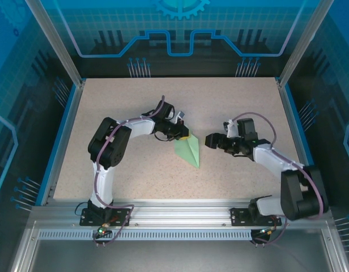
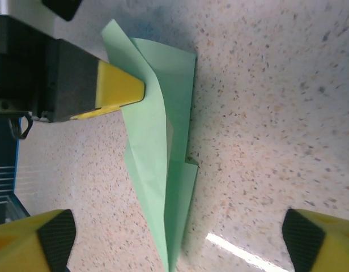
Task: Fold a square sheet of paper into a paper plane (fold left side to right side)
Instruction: Turn over the paper at the center of the table.
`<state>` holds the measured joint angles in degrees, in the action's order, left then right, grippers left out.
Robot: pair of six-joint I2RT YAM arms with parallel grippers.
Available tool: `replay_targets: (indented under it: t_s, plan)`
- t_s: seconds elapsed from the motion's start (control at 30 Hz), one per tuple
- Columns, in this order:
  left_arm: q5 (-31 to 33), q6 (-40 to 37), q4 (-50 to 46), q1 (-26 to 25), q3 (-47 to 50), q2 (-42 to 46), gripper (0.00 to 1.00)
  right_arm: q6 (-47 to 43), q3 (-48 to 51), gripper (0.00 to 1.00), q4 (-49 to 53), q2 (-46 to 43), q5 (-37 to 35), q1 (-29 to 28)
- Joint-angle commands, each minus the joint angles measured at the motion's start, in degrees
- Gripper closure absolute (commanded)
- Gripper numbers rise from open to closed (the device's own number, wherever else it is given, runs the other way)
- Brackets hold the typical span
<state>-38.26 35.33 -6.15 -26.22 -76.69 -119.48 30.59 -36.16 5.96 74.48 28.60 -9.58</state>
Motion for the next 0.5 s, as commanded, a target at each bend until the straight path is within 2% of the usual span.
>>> replay_targets:
  t_s: [0.0,0.27,0.47]
  plan:
    - [-1.15,-2.56,-0.49,0.30,-1.40,4.39,1.00,2.99,2.76,0.00,-1.28,-6.06,0.88,2.96]
    - [-2.04,-3.36,-2.07,3.13,-2.80,7.67,1.00,7.73,6.86,0.00,-0.76,-15.84,4.56,6.85]
    - [-1.95,-4.09,-3.96,5.64,-4.05,11.30,1.00,8.46,7.95,0.00,-1.88,-17.23,9.30,7.70]
